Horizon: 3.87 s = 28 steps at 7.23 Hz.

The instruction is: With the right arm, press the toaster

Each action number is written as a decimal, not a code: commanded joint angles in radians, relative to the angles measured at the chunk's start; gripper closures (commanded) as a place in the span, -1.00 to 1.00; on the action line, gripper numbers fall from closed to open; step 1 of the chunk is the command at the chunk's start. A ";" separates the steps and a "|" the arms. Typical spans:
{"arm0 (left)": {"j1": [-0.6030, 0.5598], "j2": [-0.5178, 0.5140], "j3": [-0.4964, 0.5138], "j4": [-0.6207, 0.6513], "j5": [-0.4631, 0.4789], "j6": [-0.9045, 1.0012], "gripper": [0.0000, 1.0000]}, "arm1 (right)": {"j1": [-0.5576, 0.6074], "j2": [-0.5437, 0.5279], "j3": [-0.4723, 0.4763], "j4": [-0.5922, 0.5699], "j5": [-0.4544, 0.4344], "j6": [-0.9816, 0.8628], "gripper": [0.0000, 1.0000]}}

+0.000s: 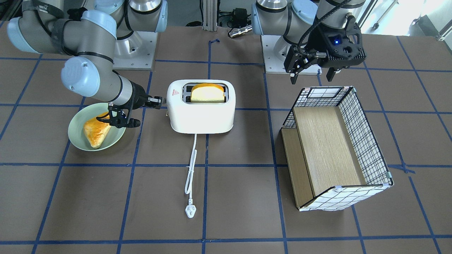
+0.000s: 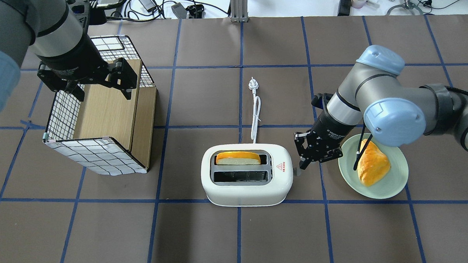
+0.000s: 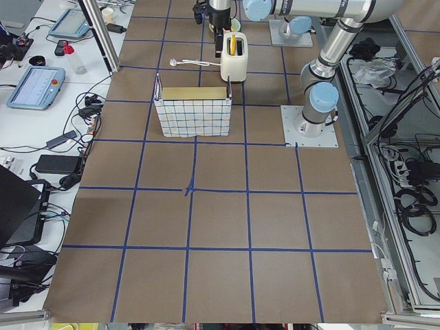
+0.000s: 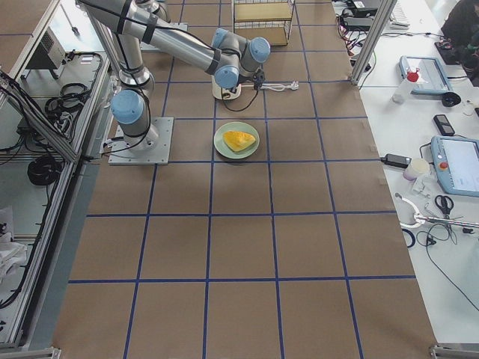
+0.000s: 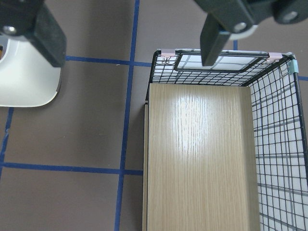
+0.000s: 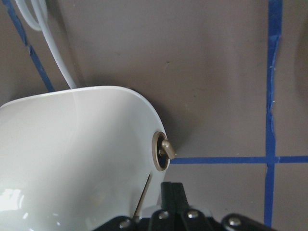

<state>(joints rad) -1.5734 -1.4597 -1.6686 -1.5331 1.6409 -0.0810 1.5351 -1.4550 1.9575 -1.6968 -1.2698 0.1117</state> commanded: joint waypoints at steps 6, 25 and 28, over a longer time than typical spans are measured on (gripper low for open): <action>0.004 -0.001 0.000 0.001 -0.042 0.001 -1.00 | 0.007 -0.113 -0.325 0.055 -0.224 0.060 1.00; 0.004 0.002 0.001 0.001 -0.065 -0.003 -1.00 | 0.006 -0.031 -0.565 0.286 -0.316 -0.123 -1.00; 0.004 0.002 0.001 0.001 -0.064 -0.003 -1.00 | 0.008 -0.037 -0.528 0.243 -0.316 -0.213 -1.00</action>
<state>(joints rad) -1.5693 -1.4573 -1.6675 -1.5325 1.5764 -0.0844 1.5425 -1.4885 1.4125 -1.4234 -1.5863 -0.0688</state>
